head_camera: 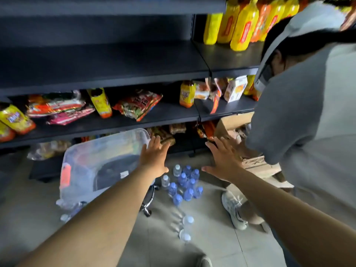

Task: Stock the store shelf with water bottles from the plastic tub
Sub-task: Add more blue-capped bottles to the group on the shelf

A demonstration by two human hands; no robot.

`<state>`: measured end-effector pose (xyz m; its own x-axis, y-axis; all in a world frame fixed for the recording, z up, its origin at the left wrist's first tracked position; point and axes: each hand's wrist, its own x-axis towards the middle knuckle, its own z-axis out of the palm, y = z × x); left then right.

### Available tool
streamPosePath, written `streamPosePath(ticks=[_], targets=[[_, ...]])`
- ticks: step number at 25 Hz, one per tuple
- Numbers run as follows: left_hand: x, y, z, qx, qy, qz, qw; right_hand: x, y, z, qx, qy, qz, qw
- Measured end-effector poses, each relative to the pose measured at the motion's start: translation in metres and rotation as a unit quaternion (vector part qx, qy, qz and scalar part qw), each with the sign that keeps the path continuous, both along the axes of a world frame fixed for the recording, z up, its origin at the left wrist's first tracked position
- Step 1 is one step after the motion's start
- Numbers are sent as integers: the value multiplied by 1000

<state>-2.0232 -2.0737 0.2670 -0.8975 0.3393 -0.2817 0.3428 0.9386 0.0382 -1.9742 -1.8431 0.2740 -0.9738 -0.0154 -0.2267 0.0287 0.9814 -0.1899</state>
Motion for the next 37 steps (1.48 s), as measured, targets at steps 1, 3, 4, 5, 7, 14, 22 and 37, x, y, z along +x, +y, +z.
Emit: streamPosePath(ticks=[1, 3, 4, 5, 7, 14, 22, 37], targets=[[3, 4, -21, 12, -7, 6, 1000, 1, 6, -21, -4, -5, 6, 1000], [12, 12, -66, 33, -30, 16, 999, 3, 18, -65, -22, -17, 17, 999], [18, 16, -90, 45, -42, 26, 998, 5, 24, -88, -35, -27, 16, 999], [24, 19, -114, 58, -53, 38, 996, 6, 29, -113, -53, -39, 7, 998], [37, 22, -162, 81, -72, 62, 992, 10, 35, -157, -96, -70, -27, 993], [61, 21, -390, 181, -154, 186, 953, 30, 26, -365, -286, -55, -167, 942], [43, 39, -621, 379, -156, 230, 883, 10, 11, -605, -381, -40, -176, 907], [15, 33, -671, 431, -88, 165, 883, -5, -2, -649, -436, 80, -213, 871]])
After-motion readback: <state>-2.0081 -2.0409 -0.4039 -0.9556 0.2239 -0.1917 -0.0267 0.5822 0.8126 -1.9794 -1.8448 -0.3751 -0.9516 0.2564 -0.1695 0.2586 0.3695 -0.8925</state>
